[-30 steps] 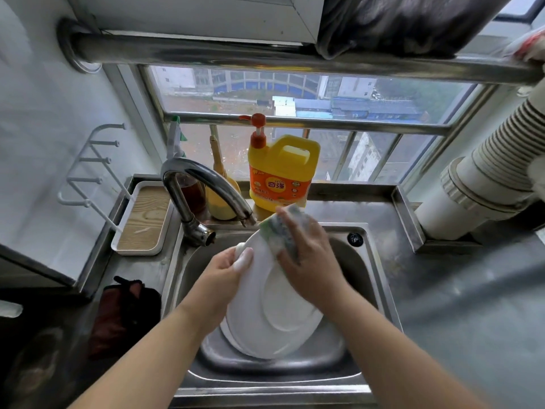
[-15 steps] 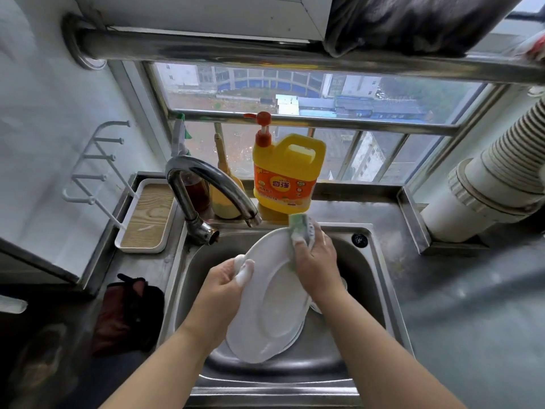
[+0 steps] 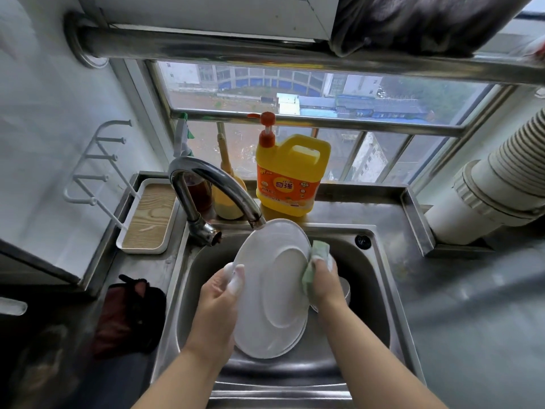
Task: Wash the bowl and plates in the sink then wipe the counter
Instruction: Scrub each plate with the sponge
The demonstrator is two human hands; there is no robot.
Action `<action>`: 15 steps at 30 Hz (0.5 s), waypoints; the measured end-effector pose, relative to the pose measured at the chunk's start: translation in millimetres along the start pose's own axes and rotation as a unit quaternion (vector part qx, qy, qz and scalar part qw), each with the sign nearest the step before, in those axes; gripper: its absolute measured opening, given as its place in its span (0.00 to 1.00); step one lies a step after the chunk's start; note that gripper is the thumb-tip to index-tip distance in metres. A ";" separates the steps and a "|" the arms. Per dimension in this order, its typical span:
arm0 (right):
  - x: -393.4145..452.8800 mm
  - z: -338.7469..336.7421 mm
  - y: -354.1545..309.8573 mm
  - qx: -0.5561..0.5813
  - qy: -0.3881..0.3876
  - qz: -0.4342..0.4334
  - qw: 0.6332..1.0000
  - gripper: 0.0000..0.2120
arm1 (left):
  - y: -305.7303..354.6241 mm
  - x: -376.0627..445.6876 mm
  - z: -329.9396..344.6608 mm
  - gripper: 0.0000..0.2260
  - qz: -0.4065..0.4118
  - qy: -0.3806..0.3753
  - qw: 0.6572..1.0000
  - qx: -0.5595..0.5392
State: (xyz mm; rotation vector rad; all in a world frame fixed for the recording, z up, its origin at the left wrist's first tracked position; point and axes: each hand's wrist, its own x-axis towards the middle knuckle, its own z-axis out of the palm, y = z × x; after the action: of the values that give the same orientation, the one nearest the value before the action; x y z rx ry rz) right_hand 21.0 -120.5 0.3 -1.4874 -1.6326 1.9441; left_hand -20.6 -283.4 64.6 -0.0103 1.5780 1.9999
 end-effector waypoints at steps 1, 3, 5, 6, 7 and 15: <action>0.3 0.1 9.4 0.050 -0.004 0.043 0.998 0.17 | -2.7 -0.9 -0.4 0.14 0.001 0.008 1.000 -0.005; 2.0 -1.5 23.6 0.099 -0.013 0.105 0.989 0.19 | -8.1 -5.0 -2.0 0.12 -0.007 0.022 1.000 -0.016; 4.5 -6.3 20.9 0.095 -0.016 0.072 0.993 0.17 | -12.6 -11.6 -7.4 0.10 -0.041 0.011 0.998 -0.035; 4.7 -9.8 12.0 0.080 -0.010 0.033 0.996 0.16 | -13.0 -14.3 -12.3 0.07 -0.060 -0.005 0.997 -0.042; 6.7 -14.3 1.6 0.062 -0.014 -0.012 0.998 0.15 | -10.7 -15.9 -17.6 0.05 -0.080 -0.032 0.995 -0.042; -13.2 -20.4 -57.0 -0.294 -0.129 -0.265 0.909 0.25 | 25.5 32.3 -8.6 0.11 -0.108 -0.141 0.976 0.129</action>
State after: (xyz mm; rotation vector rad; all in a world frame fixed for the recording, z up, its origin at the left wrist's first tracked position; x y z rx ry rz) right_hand 18.8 -95.6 57.1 -0.7798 -2.5694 1.4489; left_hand -61.6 -280.3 73.3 0.1886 1.5639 1.5449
